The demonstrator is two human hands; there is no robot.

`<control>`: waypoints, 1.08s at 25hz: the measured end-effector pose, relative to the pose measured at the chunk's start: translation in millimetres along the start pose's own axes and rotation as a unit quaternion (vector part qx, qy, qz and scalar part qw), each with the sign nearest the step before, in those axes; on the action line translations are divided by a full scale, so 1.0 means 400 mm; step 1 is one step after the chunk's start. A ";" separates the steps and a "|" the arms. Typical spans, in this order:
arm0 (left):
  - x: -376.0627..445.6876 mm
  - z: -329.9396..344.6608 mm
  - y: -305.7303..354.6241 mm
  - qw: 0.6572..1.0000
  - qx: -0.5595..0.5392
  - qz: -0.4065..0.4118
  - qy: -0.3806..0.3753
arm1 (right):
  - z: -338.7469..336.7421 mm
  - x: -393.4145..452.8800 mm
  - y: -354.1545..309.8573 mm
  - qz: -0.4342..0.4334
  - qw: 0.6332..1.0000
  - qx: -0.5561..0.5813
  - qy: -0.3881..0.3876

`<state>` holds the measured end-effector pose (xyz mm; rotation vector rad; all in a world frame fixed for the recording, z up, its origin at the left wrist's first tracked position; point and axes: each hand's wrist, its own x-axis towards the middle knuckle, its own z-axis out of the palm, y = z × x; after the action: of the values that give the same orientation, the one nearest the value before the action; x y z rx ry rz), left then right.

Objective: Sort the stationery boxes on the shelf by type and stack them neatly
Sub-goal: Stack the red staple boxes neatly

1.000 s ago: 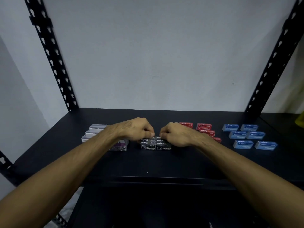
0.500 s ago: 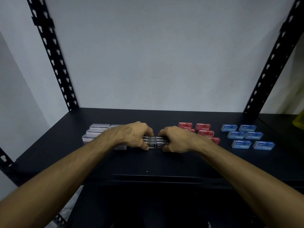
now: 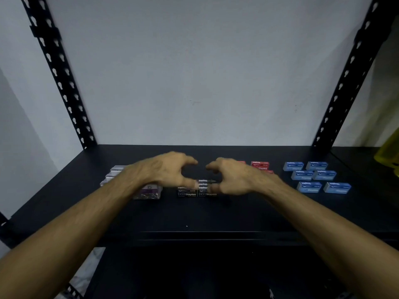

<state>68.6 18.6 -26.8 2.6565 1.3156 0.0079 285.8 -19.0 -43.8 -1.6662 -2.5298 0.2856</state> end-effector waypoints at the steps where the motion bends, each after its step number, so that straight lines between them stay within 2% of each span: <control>1: 0.005 -0.018 0.006 0.999 -0.023 0.007 0.036 | -0.020 -0.011 0.014 0.005 1.000 0.007 0.021; 4: 0.035 -0.045 0.046 0.991 -0.073 0.024 0.108 | -0.076 -0.050 0.073 0.030 0.996 0.016 0.084; 8: 0.088 -0.005 0.133 0.990 -0.073 0.067 0.101 | -0.095 -0.116 0.155 0.110 0.990 -0.036 0.078; 11: 0.125 0.043 0.184 0.989 -0.079 0.085 0.088 | -0.071 -0.159 0.198 0.138 0.987 -0.058 0.062; 17: 0.171 0.115 0.247 0.993 -0.072 0.073 0.066 | -0.020 -0.188 0.244 0.130 0.989 -0.034 0.056; 27: 0.197 0.130 0.277 0.994 -0.056 0.074 0.060 | 0.009 -0.170 0.245 0.097 0.992 -0.002 0.075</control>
<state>208.2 7.1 -65.9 2.6868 1.1132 0.2564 400.1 -44.3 -66.4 -1.8620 -2.2681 0.1621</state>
